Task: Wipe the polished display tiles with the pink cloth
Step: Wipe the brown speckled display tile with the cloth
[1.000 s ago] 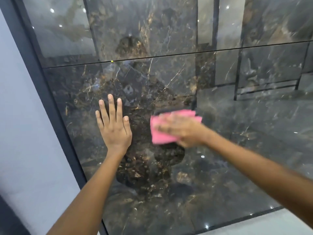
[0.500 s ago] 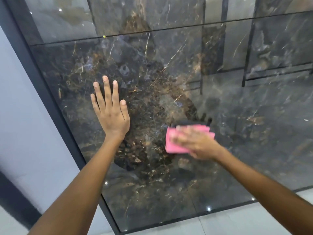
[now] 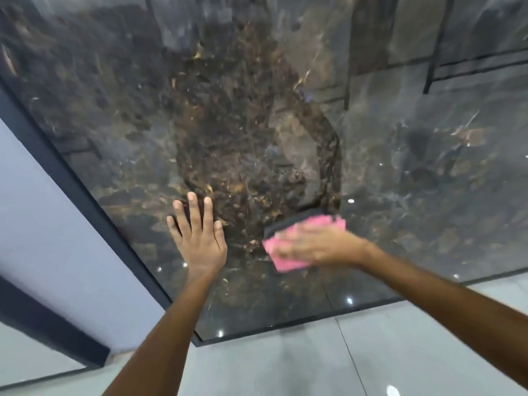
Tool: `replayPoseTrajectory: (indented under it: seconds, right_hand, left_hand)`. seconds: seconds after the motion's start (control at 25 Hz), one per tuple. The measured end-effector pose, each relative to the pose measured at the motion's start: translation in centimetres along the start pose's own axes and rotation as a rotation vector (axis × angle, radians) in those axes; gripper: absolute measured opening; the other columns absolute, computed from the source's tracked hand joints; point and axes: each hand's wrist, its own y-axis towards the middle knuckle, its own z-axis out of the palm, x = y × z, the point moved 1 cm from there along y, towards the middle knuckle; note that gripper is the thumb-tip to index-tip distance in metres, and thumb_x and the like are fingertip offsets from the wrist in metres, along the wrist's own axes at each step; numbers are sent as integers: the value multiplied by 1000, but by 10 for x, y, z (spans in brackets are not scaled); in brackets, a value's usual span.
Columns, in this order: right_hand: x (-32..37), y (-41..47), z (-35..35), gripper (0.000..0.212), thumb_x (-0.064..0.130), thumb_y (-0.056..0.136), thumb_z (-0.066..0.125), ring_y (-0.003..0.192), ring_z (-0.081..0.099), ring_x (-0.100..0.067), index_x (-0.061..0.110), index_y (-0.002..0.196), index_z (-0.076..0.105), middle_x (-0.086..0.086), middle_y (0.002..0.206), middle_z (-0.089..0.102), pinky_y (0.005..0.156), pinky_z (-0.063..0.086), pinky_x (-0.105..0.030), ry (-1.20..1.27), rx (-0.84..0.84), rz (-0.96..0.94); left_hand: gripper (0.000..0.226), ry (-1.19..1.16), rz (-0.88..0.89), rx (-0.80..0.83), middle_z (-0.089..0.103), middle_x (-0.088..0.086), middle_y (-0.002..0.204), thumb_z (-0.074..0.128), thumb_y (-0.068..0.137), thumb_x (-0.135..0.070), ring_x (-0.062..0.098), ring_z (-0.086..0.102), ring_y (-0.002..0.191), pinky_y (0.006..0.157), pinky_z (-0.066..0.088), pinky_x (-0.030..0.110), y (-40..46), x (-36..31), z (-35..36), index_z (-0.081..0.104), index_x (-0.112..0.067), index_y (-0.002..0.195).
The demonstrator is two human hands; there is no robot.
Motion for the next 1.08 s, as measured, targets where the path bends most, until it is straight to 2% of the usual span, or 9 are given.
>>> replayPoseTrajectory:
  seconds: [0.16, 0.24, 0.4, 0.6, 0.68, 0.76, 0.84, 0.96, 1.08]
  right_hand:
    - [-69, -26, -22, 68, 10, 76, 57, 140, 29, -31, 17, 142, 41, -10, 149, 36, 111, 26, -43, 25, -518, 933]
    - [-8, -40, 16, 87, 16, 74, 57, 147, 11, -28, 20, 152, 21, -5, 159, 16, 116, 14, -40, 29, -422, 1135]
    - [97, -58, 66, 99, 12, 74, 55, 147, 6, -27, 15, 154, -3, -4, 161, 5, 115, 13, -43, -42, 117, 231]
    - [52, 37, 49, 55, 19, 92, 41, 145, 20, -23, 19, 146, 34, -3, 153, 28, 104, 25, -43, 74, -362, 859]
    - [99, 42, 87, 60, 19, 90, 42, 141, 22, -26, 18, 148, 28, -3, 155, 25, 109, 19, -46, -170, -190, 525]
    - [173, 7, 134, 77, 21, 84, 60, 142, 24, -22, 16, 150, 22, 6, 157, 25, 118, -5, -48, -182, 213, -66]
    - [197, -19, 142, 100, 28, 69, 81, 139, 35, -9, 13, 150, 24, 12, 153, 33, 118, -12, -50, -164, 376, -255]
    - [157, -29, 124, 109, 8, 59, 82, 140, 33, -17, 19, 151, 25, 5, 154, 33, 118, 14, -42, -112, 96, -87]
    - [140, -11, 121, 84, 2, 78, 55, 140, 28, -24, 20, 152, 20, 4, 152, 31, 108, 26, -44, 46, -219, 426]
  left_hand:
    - [53, -23, 8, -80, -5, -7, 164, 17, 105, -32, 19, -5, 151, 122, 0, 42, 1, -1, 9, 7, -25, 156]
    - [52, -22, 20, -108, -5, -8, 163, 16, 106, -32, 18, -5, 150, 122, 0, 41, -2, -1, 10, 7, -25, 156]
    - [52, -28, 24, -105, -6, -9, 163, 14, 105, -32, 17, -6, 150, 122, 0, 41, -3, -1, 11, 5, -26, 156]
    - [54, -49, 56, -114, -10, -11, 162, 8, 104, -40, 16, -8, 150, 121, -1, 42, -4, -1, 11, 2, -28, 156]
    - [55, -59, 77, -107, -8, -6, 163, 11, 102, -42, 16, -9, 149, 121, -1, 43, -6, 4, 11, 4, -32, 156]
    - [56, -30, 85, -89, 1, 8, 163, 22, 101, -40, 16, -10, 149, 120, -2, 44, -13, 6, 13, 9, -36, 155]
    - [57, 7, 70, -74, -7, 2, 164, 25, 101, -37, 16, -13, 149, 120, -3, 44, -29, 3, 17, 5, -36, 155]
    - [54, 26, 53, -103, -14, -11, 162, 18, 104, -36, 17, -11, 150, 120, -2, 43, -57, -4, 28, 2, -33, 156]
    - [53, 4, 22, -130, 0, 2, 164, 15, 104, -36, 33, 6, 148, 119, 1, 44, -59, -6, 34, 2, -34, 155]
